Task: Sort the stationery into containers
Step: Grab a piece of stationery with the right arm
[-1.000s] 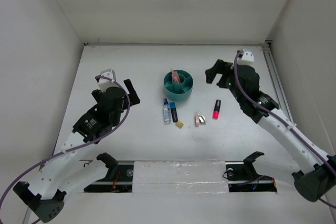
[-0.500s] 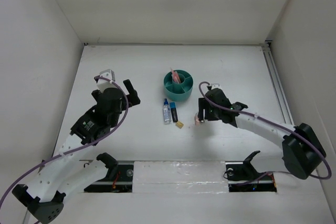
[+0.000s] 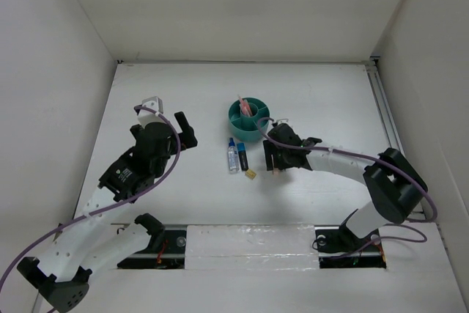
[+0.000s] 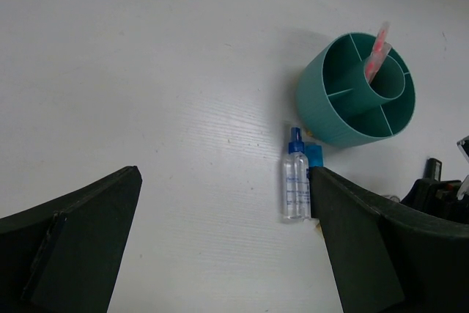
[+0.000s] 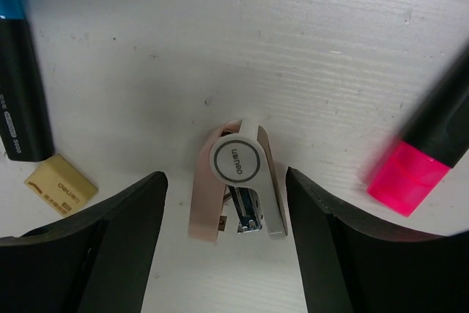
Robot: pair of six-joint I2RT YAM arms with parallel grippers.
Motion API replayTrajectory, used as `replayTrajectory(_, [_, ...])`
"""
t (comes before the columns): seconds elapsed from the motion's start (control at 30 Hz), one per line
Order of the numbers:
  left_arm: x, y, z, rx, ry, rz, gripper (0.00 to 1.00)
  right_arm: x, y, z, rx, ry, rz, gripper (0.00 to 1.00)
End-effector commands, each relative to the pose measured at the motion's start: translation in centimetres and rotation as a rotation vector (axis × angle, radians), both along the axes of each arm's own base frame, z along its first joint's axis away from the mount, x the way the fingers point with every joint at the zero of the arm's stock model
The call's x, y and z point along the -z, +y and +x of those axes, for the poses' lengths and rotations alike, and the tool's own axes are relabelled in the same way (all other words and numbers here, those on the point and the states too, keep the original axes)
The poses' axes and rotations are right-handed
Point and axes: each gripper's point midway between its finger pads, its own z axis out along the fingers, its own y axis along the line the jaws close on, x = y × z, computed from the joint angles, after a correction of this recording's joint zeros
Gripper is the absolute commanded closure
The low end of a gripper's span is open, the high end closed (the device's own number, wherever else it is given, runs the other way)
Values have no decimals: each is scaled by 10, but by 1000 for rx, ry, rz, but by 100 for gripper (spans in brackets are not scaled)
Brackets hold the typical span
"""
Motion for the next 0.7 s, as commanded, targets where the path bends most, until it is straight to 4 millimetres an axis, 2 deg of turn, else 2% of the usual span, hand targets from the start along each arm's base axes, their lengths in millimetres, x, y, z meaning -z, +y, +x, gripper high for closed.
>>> replayTrajectory(0.0, [-9, -2, 4, 5, -30, -11, 0, -17, 7, 16, 8, -72, 5, 28])
replayTrajectory(0.13, [-9, -3, 3, 13, -27, -14, 0, -9, -2, 11, 28, -58, -24, 31])
replayTrajectory(0.2, [-9, -3, 3, 13, -27, -14, 0, -15, -2, 11, 36, -66, -10, 32])
replayTrajectory(0.23, [-9, -3, 3, 13, -27, -14, 0, -12, -4, 8, 36, -58, -18, 32])
replayTrajectory(0.37, [-9, -3, 3, 13, -27, -14, 0, -11, -3, 7, 31, -53, -12, 36])
replayTrajectory(0.4, [-9, -3, 3, 13, -27, -14, 0, -8, -4, 7, 31, -46, -18, 39])
replayTrajectory(0.67, [-5, -3, 3, 13, -20, -9, 0, 1, 3, -6, 7, -3, -58, 40])
